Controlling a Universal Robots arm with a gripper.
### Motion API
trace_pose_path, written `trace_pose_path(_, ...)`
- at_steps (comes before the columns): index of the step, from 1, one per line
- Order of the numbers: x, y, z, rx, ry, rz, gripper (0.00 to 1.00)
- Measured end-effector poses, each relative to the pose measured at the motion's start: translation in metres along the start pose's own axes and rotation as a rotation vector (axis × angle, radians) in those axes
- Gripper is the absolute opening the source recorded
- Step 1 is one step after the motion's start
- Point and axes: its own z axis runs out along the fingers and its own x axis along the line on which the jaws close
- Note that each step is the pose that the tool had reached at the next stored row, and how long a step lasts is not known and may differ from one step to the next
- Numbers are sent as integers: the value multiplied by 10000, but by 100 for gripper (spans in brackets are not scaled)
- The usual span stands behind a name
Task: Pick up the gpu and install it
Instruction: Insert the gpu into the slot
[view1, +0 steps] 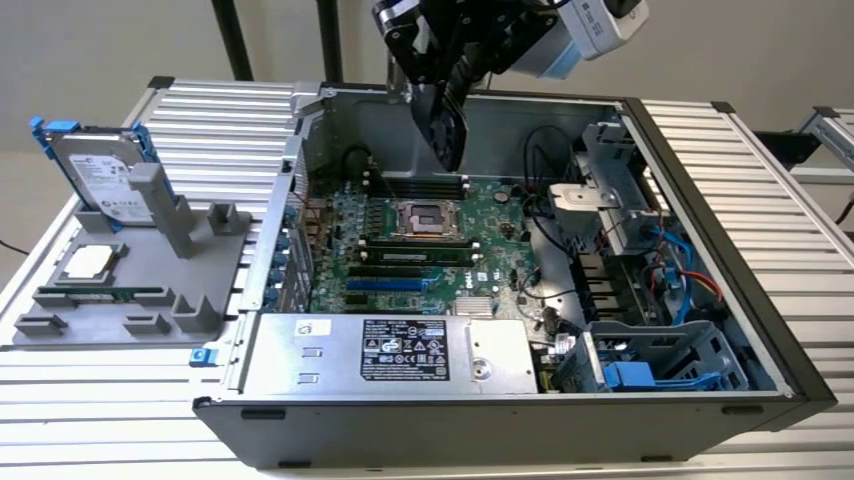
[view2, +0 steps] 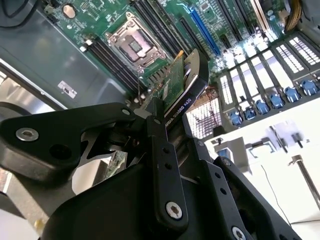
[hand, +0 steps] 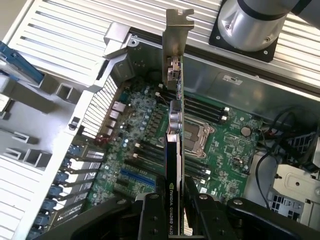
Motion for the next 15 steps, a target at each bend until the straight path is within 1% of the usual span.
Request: trace_pose_path(15,0,0,0,7,190,-647,0)
